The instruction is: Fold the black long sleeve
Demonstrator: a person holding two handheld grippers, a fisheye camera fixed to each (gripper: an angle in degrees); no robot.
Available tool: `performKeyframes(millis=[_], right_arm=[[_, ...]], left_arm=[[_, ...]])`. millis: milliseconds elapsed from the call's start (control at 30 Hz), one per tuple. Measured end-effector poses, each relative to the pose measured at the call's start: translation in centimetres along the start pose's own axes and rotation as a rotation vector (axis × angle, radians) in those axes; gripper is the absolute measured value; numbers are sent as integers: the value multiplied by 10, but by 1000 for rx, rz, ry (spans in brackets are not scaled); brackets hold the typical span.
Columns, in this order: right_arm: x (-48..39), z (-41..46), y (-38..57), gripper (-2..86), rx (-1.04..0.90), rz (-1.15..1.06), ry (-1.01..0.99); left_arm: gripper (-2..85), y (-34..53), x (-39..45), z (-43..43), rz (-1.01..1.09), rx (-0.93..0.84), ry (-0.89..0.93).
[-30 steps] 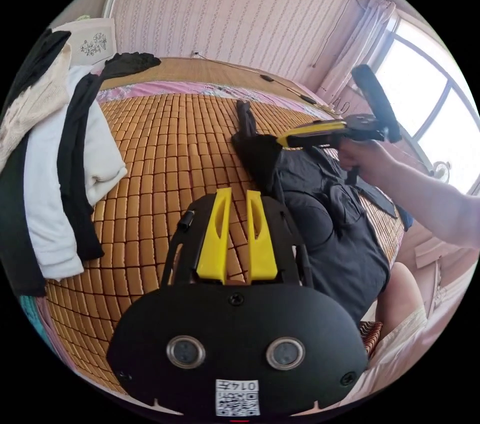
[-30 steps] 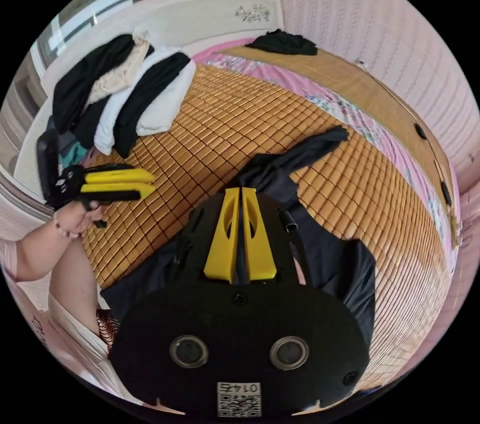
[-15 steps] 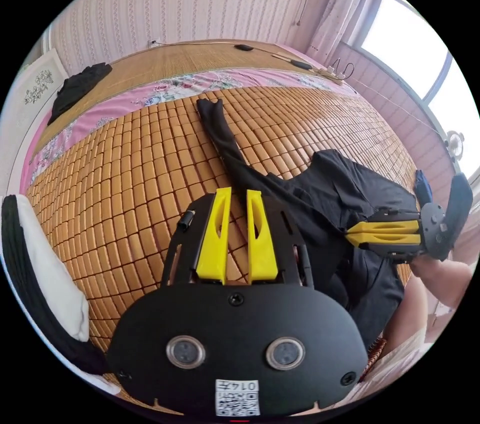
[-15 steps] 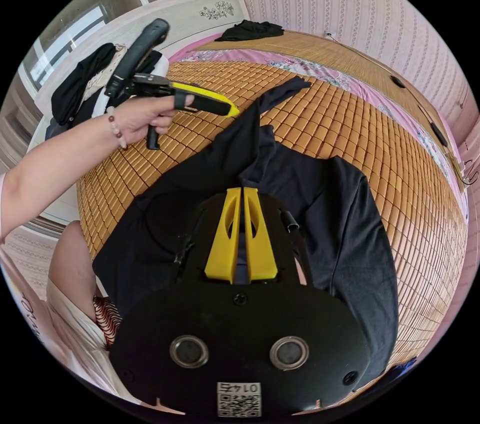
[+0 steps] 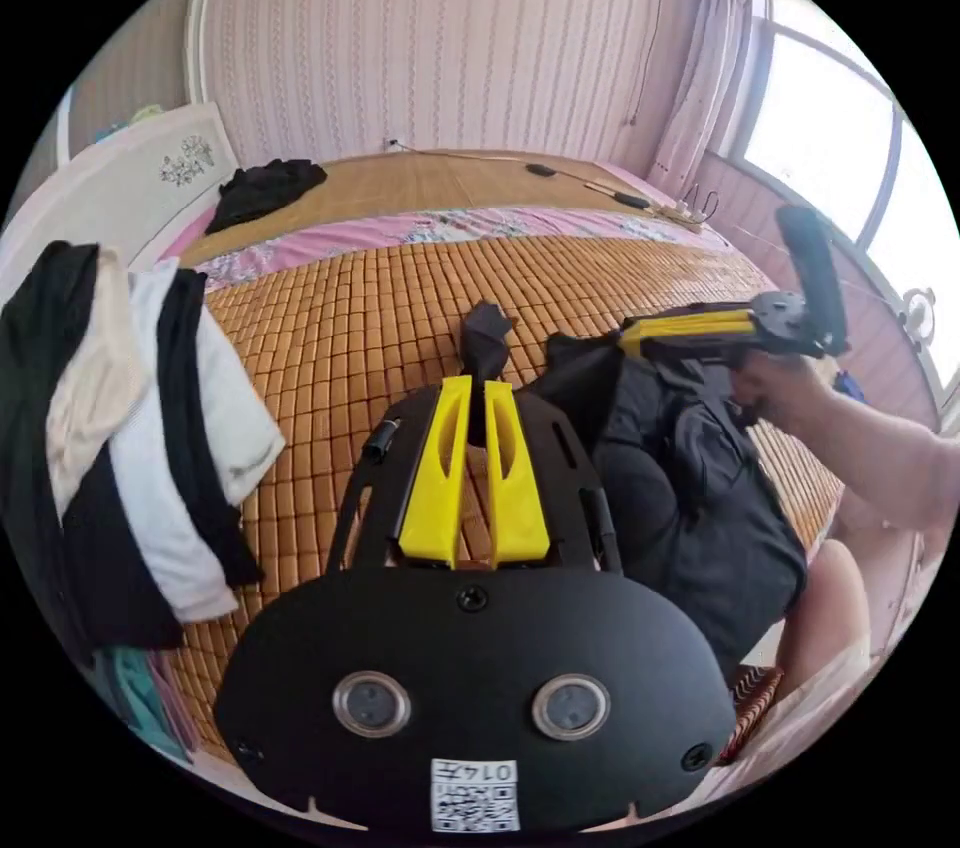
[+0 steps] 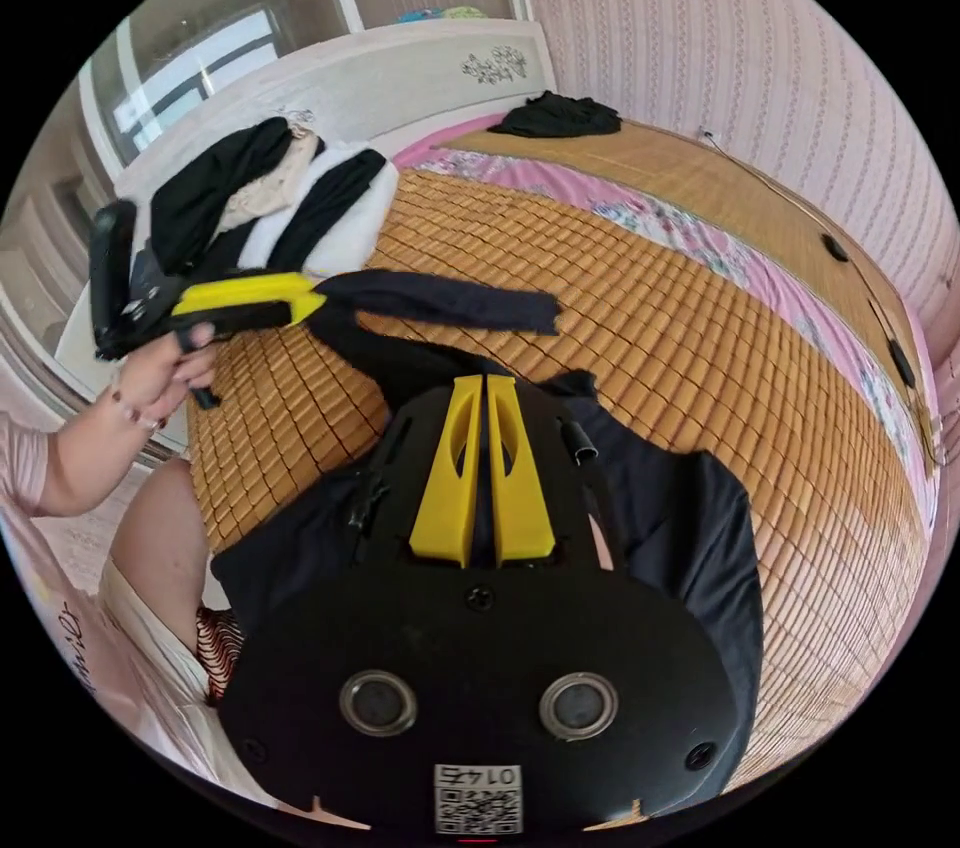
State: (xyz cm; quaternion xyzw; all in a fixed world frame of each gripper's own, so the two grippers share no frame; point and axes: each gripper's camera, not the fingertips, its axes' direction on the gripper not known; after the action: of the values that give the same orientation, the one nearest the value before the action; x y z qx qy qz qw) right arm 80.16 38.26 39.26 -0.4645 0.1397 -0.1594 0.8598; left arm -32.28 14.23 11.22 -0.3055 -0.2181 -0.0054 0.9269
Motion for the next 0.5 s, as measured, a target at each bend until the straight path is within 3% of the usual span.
performKeyframes(millis=[100,200,400,500], right_arm=[[-24,34,-13,0,-84,-89,-8],[-31,57,-14,-1,-127,-125,1],[-11,67,-2,0,-155,-55,19],[-3,67,11,0,-174,-53,48]], left_arm=[[-8,56,4,-74,-53,57,42],[-9,107,4,-115,-128,61,-52],[-8,134,-21,-124,-136,-61,-108],[-4,103,-42,-105,-170,-58,19]])
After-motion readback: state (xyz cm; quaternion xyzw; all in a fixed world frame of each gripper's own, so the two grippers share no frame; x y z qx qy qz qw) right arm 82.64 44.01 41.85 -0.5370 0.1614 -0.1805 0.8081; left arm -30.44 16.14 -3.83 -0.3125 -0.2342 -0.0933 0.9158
